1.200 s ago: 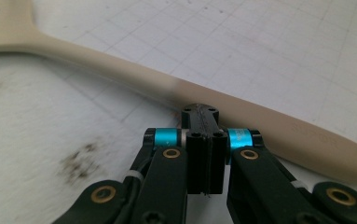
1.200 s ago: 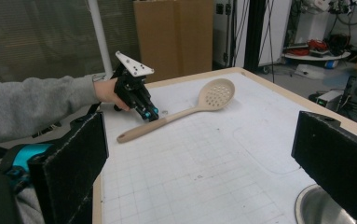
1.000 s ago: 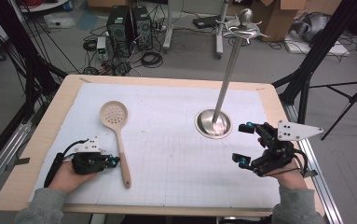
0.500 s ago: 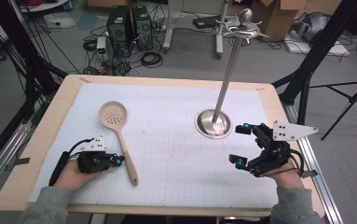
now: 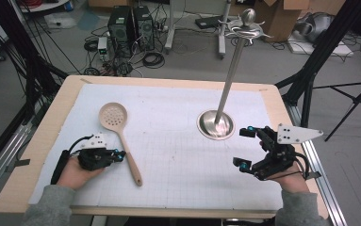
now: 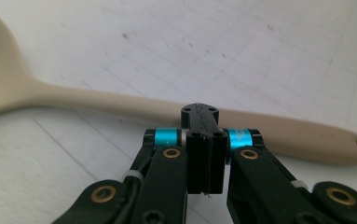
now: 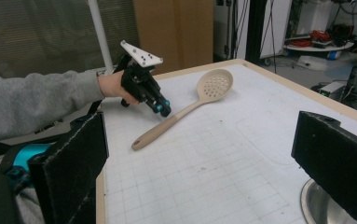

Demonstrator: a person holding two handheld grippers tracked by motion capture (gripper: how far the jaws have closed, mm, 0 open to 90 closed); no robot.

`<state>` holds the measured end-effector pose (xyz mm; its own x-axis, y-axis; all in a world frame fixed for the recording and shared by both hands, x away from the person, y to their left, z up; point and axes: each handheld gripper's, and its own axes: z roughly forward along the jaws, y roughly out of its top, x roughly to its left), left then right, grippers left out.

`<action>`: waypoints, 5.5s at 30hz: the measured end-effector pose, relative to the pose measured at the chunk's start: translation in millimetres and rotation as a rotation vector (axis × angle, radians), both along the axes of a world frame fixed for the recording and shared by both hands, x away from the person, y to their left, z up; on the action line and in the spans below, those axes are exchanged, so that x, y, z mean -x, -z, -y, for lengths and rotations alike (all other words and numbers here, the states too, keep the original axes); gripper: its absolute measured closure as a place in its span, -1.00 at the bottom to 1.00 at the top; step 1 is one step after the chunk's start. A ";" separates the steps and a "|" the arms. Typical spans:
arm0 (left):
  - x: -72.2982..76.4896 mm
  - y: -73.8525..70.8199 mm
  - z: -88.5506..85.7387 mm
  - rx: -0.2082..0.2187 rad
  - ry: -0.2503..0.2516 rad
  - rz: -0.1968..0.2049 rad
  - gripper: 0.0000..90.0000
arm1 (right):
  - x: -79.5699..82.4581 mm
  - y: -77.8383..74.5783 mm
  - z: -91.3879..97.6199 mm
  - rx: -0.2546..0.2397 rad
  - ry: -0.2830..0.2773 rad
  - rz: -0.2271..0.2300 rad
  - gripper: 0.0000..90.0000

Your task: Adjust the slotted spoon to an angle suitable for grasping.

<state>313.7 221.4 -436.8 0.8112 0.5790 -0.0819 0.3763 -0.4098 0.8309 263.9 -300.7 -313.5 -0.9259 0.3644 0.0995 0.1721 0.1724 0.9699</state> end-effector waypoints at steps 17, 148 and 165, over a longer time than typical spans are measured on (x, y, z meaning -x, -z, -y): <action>-40.8 -2.7 13.0 -0.049 -0.092 0.017 0.99 | 11.3 9.8 14.2 0.037 0.054 -0.049 -0.94; 16.7 11.4 27.4 -0.097 -0.028 0.066 0.99 | 16.7 6.2 18.4 -0.040 -0.002 -0.028 -0.96; 4.2 -4.4 -10.7 -0.020 -0.168 0.096 0.99 | 15.2 9.3 16.7 -0.030 0.003 -0.051 -0.96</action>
<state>309.5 232.2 -432.4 0.7068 0.7074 0.0039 0.3600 -0.3644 0.8588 248.7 -317.3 -322.8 -0.9181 0.3638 0.1575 0.2222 0.1432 0.9644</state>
